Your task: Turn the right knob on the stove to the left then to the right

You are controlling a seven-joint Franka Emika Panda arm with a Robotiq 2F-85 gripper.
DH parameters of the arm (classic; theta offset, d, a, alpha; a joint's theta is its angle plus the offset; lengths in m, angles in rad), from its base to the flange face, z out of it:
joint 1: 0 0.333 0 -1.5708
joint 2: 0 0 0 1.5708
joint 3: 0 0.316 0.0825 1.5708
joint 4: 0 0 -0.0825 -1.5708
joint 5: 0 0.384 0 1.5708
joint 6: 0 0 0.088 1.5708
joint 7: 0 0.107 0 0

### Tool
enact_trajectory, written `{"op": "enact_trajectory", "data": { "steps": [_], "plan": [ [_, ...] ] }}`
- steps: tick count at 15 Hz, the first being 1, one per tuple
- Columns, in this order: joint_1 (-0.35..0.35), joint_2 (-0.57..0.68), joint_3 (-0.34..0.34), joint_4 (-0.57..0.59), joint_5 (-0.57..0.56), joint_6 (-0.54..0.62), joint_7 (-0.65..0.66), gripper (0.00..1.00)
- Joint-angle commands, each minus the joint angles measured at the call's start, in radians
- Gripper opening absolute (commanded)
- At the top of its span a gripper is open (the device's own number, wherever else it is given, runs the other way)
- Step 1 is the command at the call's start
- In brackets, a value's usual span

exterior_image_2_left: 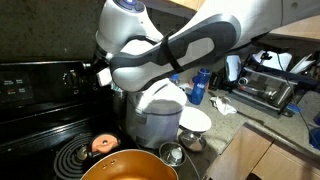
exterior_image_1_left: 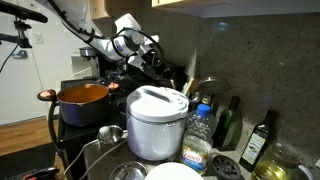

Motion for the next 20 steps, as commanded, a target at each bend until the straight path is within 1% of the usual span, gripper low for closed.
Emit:
{"op": "enact_trajectory", "data": {
  "steps": [1,2,3,8,10,12,14,20],
  "plan": [
    [0.013,-0.003,-0.017,0.014,-0.022,-0.009,0.025,0.75],
    [0.013,-0.001,-0.016,0.016,-0.020,-0.009,0.022,0.75],
    [0.010,0.000,-0.014,0.018,-0.016,-0.009,0.019,0.70],
    [0.007,0.008,-0.008,0.026,-0.006,-0.010,0.011,0.29],
    [0.005,0.011,-0.005,0.029,-0.002,-0.011,0.007,0.14],
    [0.007,0.017,0.002,0.036,0.002,-0.012,0.003,0.02],
    [0.004,0.024,0.006,0.043,0.009,-0.013,-0.005,0.05],
    [0.000,0.039,0.012,0.066,0.015,-0.042,-0.033,0.05]
  ]
}}
